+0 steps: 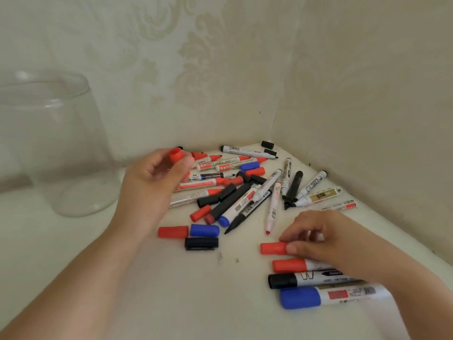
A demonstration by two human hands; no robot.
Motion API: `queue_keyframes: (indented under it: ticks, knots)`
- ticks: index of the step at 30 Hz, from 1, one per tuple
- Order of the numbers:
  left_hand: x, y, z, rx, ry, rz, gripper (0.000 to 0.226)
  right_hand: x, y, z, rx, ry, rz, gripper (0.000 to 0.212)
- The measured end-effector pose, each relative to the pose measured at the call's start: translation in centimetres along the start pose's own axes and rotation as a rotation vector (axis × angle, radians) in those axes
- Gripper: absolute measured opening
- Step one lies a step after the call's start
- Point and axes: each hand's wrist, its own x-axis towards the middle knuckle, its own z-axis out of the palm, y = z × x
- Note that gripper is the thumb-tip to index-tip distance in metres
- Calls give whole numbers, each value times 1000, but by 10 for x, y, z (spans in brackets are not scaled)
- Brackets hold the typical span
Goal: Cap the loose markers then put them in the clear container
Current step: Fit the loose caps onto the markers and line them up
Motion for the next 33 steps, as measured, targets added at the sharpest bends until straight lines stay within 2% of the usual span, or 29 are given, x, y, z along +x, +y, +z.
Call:
queue_keyframes:
  ticks: [3,9,12,14,16,22,26,29,33]
  knots:
    - [8,-2,-9,-71,64,-65,12,-2,6,-4,-8,-30,19,12]
    - [9,-7,-11,-23,-1,-90,11,-6,6,-9,39,-51,-2,20]
    - [7,-7,-8,-13,-67,-83,14,-4,6,-5,109,141,-29,25]
    - [5,-7,-5,41,-120,-62,16,0,7,0,65,280,-42,28]
    - [2,-7,-2,87,-170,-38,19,7,8,5,-28,336,-71,34]
    - [-16,-8,11,318,-326,26,19,28,12,25,-293,291,-233,43]
    - [-23,-5,15,403,-475,121,15,30,2,27,-397,283,-354,28]
    - [-24,-5,15,439,-483,160,15,27,-4,26,-451,227,-453,23]
    - [-24,-3,15,392,-473,138,17,25,-9,28,-387,173,-521,12]
